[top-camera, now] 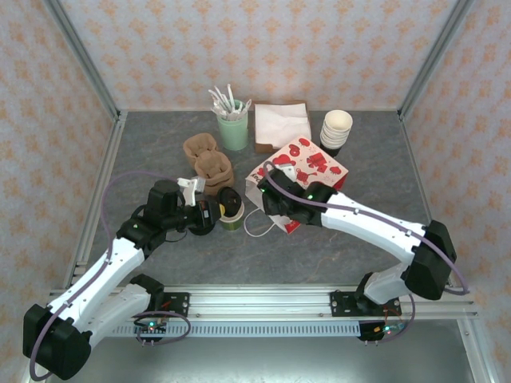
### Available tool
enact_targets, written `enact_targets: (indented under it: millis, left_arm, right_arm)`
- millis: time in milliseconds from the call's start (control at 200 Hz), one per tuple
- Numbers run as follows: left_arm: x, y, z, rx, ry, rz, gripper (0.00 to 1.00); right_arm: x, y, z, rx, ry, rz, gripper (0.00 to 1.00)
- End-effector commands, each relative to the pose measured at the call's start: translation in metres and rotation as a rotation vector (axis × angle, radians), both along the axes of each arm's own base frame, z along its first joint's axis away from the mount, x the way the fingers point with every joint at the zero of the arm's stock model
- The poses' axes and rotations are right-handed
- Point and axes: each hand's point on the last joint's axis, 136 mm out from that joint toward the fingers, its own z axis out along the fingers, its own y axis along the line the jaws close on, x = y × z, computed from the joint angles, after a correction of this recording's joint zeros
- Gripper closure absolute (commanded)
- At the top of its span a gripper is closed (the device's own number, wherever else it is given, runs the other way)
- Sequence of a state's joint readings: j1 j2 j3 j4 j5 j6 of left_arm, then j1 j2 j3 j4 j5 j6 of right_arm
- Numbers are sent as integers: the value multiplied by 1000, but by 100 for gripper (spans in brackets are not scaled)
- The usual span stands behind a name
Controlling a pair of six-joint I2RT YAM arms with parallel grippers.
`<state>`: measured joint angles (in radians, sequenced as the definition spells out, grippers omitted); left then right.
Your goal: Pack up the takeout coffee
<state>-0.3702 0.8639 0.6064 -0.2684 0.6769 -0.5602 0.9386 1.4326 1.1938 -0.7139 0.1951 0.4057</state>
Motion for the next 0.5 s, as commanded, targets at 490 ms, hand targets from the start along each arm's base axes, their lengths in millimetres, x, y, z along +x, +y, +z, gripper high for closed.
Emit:
enact_targets:
  millis: [490]
  left_arm:
    - [-8, 9, 2, -19, 3, 9, 88]
  right_arm:
    - [28, 8, -20, -362, -153, 20, 28]
